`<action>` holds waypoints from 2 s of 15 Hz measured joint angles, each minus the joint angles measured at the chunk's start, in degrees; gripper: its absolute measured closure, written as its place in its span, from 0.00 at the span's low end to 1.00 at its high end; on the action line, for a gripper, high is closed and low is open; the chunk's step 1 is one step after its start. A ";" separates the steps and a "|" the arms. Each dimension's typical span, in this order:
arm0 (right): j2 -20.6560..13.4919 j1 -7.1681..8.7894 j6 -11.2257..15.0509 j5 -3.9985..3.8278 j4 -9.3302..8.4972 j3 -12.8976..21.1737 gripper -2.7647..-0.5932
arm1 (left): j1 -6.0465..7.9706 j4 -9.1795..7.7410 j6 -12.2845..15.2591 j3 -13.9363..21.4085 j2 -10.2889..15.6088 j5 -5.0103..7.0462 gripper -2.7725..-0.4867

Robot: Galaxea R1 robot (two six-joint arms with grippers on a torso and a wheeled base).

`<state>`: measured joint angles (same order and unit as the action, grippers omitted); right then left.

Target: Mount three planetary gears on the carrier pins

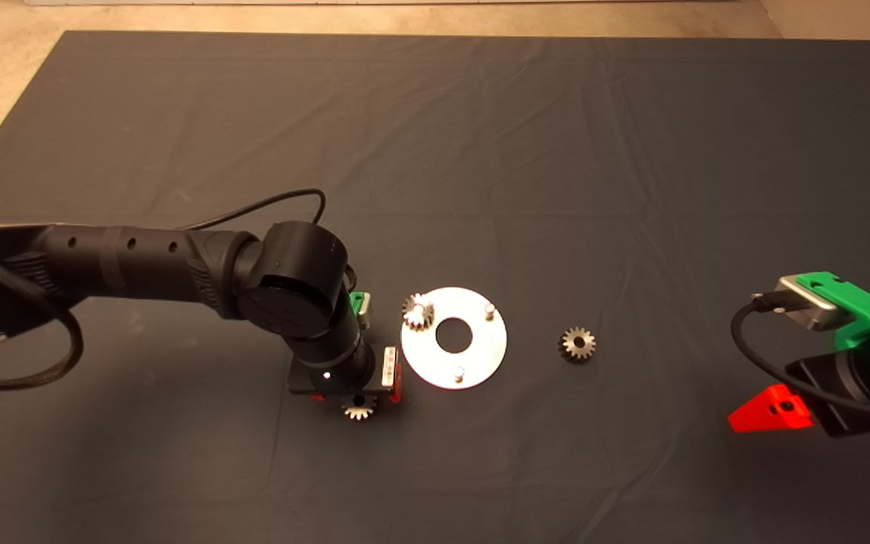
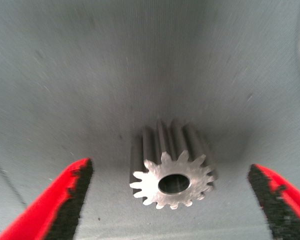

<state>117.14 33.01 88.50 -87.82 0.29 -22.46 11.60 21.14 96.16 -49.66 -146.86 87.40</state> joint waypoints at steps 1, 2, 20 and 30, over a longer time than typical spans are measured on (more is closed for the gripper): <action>0.00 0.00 0.00 0.00 -0.02 0.00 0.01 | -0.31 0.00 0.00 0.00 -0.02 0.00 0.30; 0.00 0.00 0.00 0.00 -0.02 0.00 0.01 | -0.34 0.00 0.00 0.00 0.00 0.00 0.30; 0.00 0.00 0.00 0.00 -0.11 0.00 0.01 | -0.95 0.18 0.00 0.02 -0.66 0.00 0.48; -0.02 0.02 0.00 0.00 -0.22 0.00 0.01 | -0.95 1.66 -0.10 -0.14 -1.10 0.11 0.60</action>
<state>117.12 33.04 88.50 -87.82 0.07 -22.46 10.65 22.80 96.06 -49.80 -147.96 87.52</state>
